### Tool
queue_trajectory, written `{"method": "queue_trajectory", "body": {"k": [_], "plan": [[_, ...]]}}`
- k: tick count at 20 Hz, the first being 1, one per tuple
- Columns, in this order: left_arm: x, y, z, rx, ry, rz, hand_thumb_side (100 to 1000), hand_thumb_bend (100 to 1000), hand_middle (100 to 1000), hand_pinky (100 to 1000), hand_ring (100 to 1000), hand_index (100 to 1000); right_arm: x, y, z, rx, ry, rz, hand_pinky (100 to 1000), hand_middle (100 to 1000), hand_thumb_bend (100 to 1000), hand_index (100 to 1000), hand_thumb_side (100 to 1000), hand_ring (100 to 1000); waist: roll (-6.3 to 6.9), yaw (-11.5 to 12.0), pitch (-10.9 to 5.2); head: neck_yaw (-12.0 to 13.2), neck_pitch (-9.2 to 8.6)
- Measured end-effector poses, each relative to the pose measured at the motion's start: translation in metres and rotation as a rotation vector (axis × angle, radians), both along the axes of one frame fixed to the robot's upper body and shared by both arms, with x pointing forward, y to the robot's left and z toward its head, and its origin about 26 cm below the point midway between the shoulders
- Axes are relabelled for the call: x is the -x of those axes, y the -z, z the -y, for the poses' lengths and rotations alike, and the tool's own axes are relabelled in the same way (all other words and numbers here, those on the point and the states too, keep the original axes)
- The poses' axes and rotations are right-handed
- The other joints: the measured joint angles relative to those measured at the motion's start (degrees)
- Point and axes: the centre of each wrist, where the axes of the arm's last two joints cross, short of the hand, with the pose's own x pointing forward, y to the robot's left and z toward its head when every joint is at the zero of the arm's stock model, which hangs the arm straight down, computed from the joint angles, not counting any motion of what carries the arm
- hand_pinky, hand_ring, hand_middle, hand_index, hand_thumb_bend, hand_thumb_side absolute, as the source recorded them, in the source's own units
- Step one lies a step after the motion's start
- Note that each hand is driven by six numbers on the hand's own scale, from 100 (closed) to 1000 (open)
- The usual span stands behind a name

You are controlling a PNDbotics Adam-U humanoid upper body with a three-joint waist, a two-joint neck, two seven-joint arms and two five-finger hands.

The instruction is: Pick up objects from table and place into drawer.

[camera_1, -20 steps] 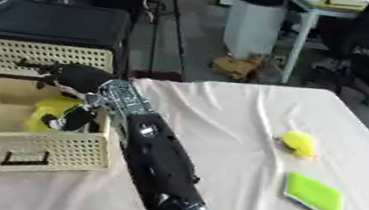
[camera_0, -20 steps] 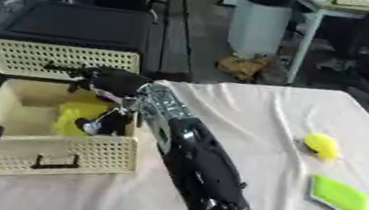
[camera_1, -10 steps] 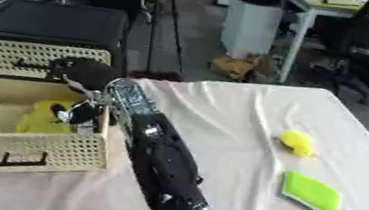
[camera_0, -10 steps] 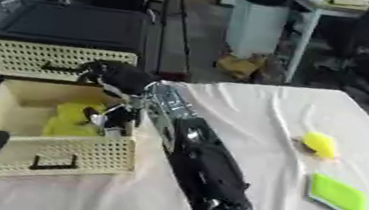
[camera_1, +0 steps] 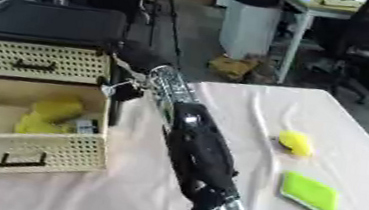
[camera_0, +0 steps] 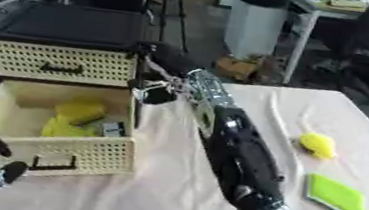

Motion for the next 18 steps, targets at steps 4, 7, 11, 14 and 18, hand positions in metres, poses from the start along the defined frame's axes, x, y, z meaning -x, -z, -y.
{"method": "queue_trajectory", "body": {"k": [4,7,11,14,18], "plan": [[-0.001,0.009,0.005,-0.065,0.095,-0.136,1000,470,267,100,139,631,0.000,-0.001,0.010,-0.027,0.043,-0.011,960,920,123,884,407,983,0.01,-0.25,-0.05,0.25,0.00],[-0.005,0.018,0.006,-0.109,0.124,-0.216,1000,475,259,100,135,652,0.000,0.000,0.014,-0.035,0.055,-0.021,960,919,118,884,408,983,0.01,-0.37,-0.05,0.28,0.00],[-0.015,0.030,0.007,-0.152,0.120,-0.276,1000,485,262,100,139,654,0.001,0.000,0.014,-0.042,0.056,-0.024,962,919,110,883,412,985,-0.01,-0.60,-0.05,0.31,0.01],[-0.025,0.043,0.008,-0.173,0.099,-0.318,1000,492,267,100,145,658,0.002,0.001,0.015,-0.046,0.059,-0.027,962,919,110,883,413,985,-0.12,-0.85,-0.05,0.54,0.03],[-0.040,0.059,0.012,-0.195,0.063,-0.355,1000,499,270,100,148,664,0.002,0.001,0.015,-0.053,0.057,-0.027,963,918,107,882,415,985,-0.37,-1.15,-0.04,0.81,0.03]]}}
